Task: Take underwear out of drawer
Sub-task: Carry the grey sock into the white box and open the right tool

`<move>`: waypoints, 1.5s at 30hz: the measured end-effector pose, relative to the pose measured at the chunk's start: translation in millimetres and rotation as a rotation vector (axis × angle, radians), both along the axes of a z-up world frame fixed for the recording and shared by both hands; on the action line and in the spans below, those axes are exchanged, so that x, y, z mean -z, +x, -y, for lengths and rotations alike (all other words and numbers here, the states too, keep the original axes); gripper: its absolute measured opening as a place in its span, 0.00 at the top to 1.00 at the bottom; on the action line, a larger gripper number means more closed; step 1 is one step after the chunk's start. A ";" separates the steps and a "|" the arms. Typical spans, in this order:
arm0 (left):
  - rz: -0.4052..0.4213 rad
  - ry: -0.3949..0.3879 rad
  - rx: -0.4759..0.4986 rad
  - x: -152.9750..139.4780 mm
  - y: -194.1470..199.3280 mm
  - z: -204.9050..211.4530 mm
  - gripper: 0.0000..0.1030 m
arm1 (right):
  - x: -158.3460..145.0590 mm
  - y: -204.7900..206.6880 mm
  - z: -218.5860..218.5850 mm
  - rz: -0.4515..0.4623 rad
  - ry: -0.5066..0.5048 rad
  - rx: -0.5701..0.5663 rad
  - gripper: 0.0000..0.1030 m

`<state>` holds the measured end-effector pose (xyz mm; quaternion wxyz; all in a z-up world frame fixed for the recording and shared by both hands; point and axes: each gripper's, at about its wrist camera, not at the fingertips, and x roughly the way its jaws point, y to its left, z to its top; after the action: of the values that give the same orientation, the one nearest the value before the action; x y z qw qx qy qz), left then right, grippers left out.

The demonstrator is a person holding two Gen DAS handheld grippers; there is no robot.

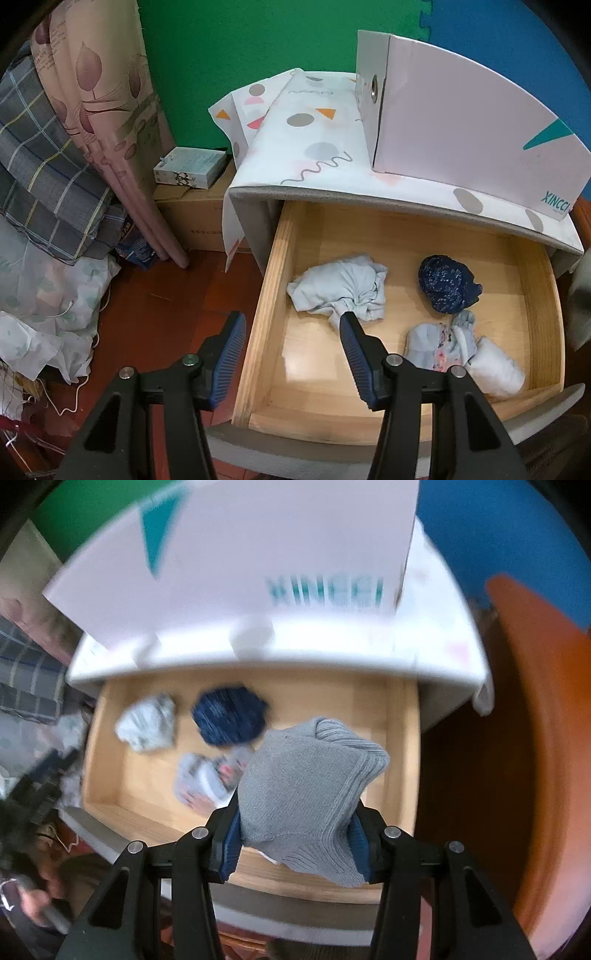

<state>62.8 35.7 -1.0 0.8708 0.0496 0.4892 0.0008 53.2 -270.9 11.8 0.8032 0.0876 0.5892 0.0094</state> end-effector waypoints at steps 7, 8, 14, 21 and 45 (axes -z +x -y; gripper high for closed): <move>0.008 0.001 -0.003 -1.0 -0.8 -0.6 0.47 | -98.9 30.0 3.9 0.140 -0.042 -0.021 0.55; 0.007 0.005 -0.004 -0.6 -0.8 -0.5 0.47 | -109.4 35.4 2.8 0.158 -0.052 -0.023 0.55; -0.004 0.019 -0.004 1.4 0.6 -0.8 0.47 | -159.0 82.5 -7.9 0.235 -0.096 -0.021 0.55; -0.002 0.007 -0.008 1.6 0.2 -2.0 0.47 | -159.6 133.7 -19.1 0.232 -0.148 -0.008 0.55; -0.006 -0.004 -0.015 3.7 1.1 -4.0 0.47 | -72.4 194.4 -33.2 0.083 -0.174 0.010 0.49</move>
<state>63.9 39.6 -4.8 0.8694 0.0444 0.4920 0.0060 247.6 -237.7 84.2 0.8314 0.0198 0.5537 -0.0421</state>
